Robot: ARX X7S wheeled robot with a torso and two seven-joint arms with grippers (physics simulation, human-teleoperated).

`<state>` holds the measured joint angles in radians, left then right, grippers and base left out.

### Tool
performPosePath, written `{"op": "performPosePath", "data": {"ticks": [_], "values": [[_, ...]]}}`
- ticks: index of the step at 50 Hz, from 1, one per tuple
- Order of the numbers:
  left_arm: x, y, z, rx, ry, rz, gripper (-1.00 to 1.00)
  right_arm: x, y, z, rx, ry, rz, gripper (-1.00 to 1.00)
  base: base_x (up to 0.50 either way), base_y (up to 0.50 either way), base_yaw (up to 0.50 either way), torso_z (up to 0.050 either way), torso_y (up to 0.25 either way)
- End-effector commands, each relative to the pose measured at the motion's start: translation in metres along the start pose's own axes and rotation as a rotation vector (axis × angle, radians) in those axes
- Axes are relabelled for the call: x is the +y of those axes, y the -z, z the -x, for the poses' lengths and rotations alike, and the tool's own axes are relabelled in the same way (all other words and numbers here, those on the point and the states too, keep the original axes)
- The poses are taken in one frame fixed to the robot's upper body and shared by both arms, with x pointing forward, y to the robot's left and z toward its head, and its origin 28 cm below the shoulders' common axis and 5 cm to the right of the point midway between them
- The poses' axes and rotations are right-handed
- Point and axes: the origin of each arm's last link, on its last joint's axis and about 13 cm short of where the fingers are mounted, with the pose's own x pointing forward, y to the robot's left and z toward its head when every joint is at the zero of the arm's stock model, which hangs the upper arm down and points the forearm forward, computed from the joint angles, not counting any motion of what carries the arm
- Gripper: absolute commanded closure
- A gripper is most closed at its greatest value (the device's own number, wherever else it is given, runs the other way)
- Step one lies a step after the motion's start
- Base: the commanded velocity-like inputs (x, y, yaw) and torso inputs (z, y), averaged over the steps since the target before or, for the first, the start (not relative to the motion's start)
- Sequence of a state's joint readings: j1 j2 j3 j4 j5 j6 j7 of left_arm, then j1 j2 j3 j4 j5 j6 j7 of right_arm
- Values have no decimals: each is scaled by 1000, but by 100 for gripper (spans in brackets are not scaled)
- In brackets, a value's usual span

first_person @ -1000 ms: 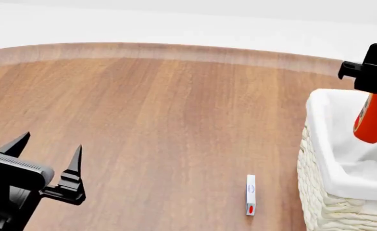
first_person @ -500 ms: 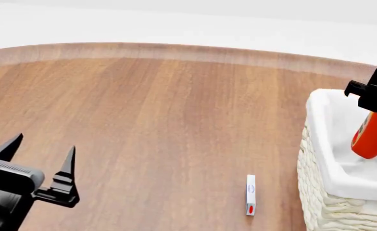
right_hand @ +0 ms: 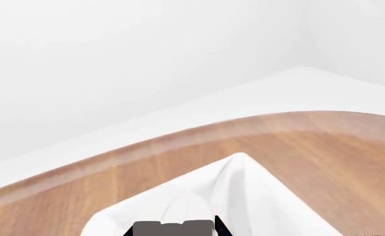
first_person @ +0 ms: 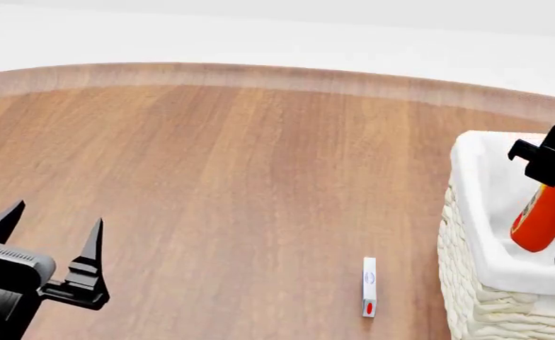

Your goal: Pick up the ketchup, and put it in the basket.

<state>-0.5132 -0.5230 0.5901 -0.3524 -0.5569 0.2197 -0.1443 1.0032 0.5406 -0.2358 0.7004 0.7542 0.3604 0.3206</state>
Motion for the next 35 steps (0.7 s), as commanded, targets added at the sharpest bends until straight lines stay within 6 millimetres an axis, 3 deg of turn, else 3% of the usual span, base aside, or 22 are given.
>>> {"op": "performPosePath", "data": {"ticks": [1, 17, 35], "values": [[0, -2, 2, -6, 4, 2, -100, -2, 1, -10, -6, 18, 22, 100, 0, 0, 0, 0, 0], [-3, 5, -4, 11, 12, 9, -100, -5, 15, -26, 13, 27, 33, 100, 0, 0, 0, 0, 0], [-5, 4, -5, 19, 24, 19, -100, 1, 21, -26, 39, 22, 53, 100, 0, 0, 0, 1, 1]]}}
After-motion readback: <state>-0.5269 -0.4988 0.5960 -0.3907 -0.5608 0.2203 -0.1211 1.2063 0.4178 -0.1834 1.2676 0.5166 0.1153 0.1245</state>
